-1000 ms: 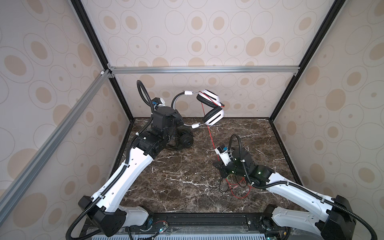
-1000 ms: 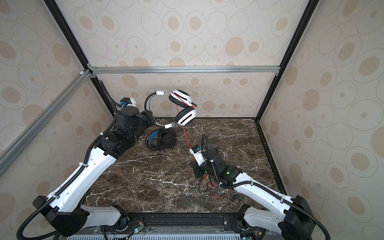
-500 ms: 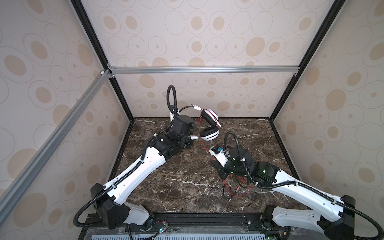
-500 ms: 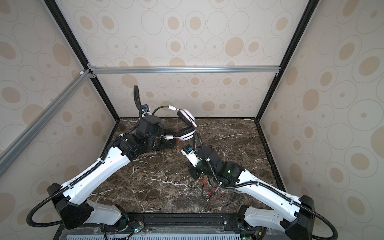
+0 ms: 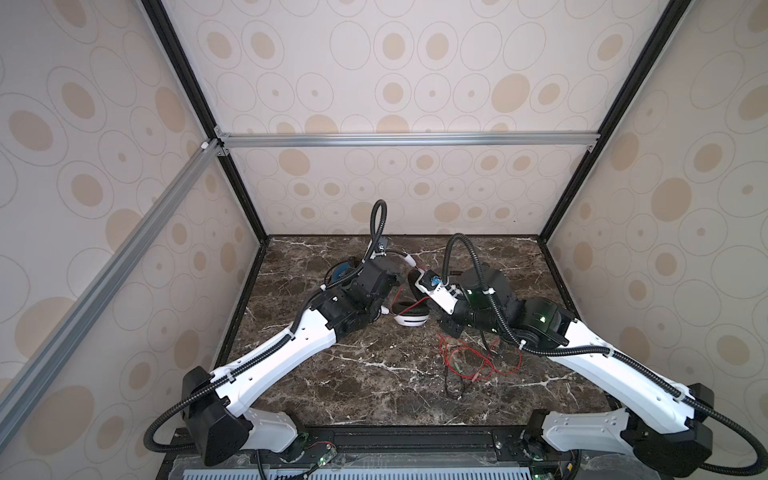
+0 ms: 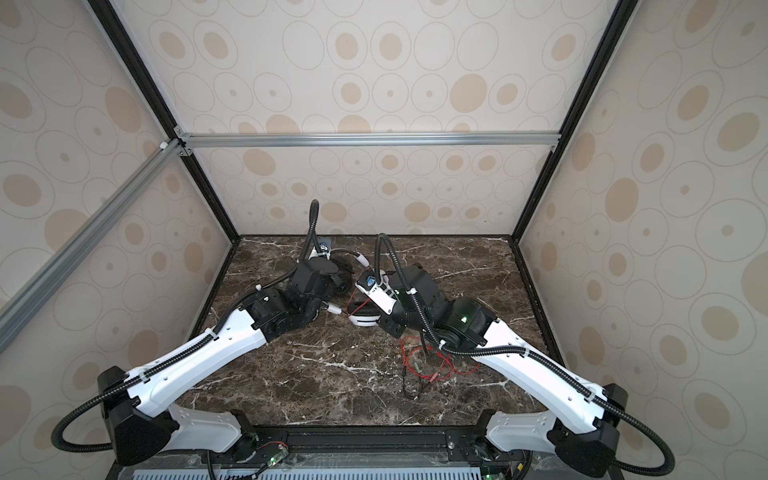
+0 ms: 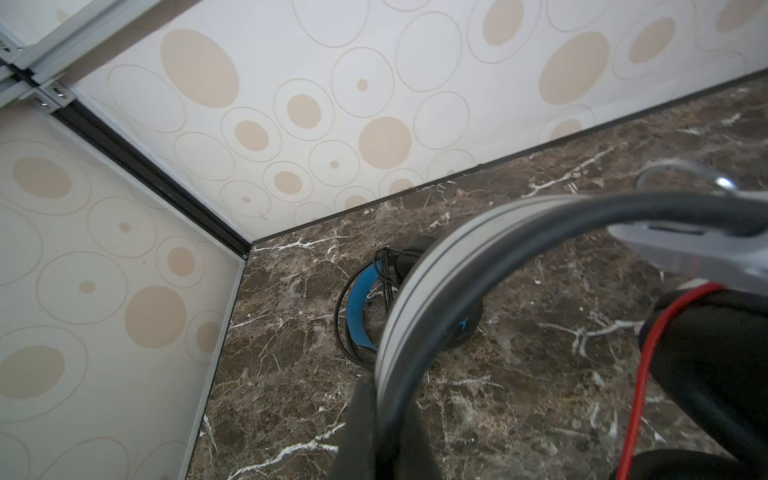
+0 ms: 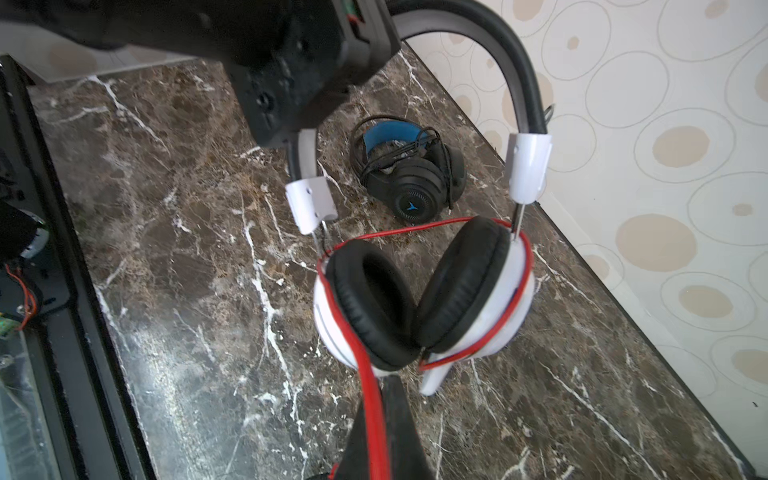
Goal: Wrap the headphones
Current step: 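Bring the red cable back up around the earcups with the right gripper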
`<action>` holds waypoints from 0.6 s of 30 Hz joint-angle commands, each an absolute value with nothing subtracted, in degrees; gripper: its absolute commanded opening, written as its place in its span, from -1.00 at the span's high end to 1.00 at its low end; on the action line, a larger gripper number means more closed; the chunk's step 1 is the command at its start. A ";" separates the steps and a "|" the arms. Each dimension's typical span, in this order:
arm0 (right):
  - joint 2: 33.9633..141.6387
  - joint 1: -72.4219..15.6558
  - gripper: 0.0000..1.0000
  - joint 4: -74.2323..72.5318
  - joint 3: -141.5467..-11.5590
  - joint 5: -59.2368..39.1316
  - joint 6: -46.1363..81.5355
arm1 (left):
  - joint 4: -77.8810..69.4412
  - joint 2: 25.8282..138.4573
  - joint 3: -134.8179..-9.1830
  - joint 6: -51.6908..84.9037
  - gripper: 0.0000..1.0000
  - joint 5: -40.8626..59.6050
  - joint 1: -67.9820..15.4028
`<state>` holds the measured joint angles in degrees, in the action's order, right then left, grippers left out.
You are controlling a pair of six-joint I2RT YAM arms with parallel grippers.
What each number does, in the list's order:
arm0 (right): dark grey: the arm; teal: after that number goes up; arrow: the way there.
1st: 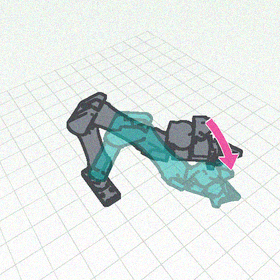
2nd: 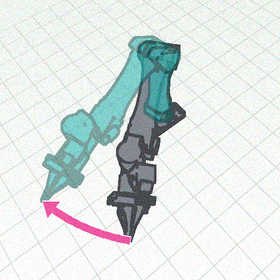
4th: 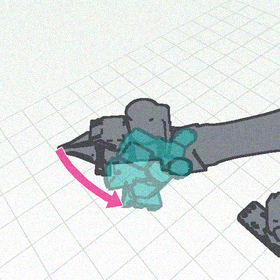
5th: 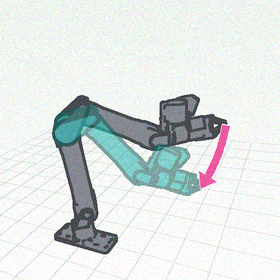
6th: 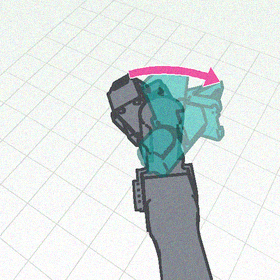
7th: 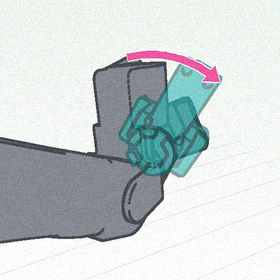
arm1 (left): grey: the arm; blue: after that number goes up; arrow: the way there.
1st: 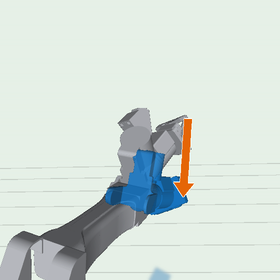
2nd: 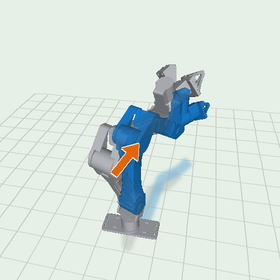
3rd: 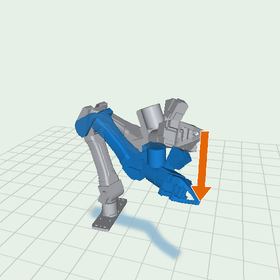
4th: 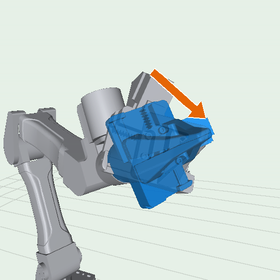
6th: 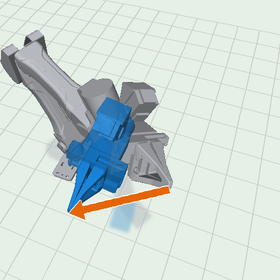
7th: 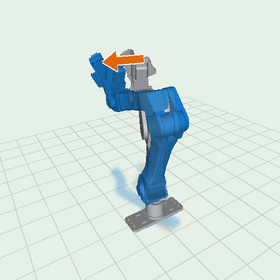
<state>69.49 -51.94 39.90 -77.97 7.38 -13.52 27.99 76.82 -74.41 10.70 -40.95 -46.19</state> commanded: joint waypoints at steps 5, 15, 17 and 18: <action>70.88 -48.68 0.83 45.07 -83.07 11.69 -17.18 | 30.73 69.57 -72.10 6.76 1.00 -30.41 -46.32; 72.38 -44.63 0.80 44.12 -84.06 9.14 -17.38 | 31.92 63.74 -71.37 6.57 1.00 -11.22 -46.30; 72.07 -42.78 0.79 43.11 -83.62 6.87 -16.47 | 31.59 63.05 -71.58 8.20 1.00 -9.66 -46.27; 71.87 -42.10 0.79 42.54 -83.36 5.88 -15.91 | 31.60 62.87 -71.80 8.72 1.00 -9.22 -46.32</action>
<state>72.38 -43.92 44.47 -83.46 8.10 -16.84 32.82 64.79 -69.76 6.44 -14.59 -46.19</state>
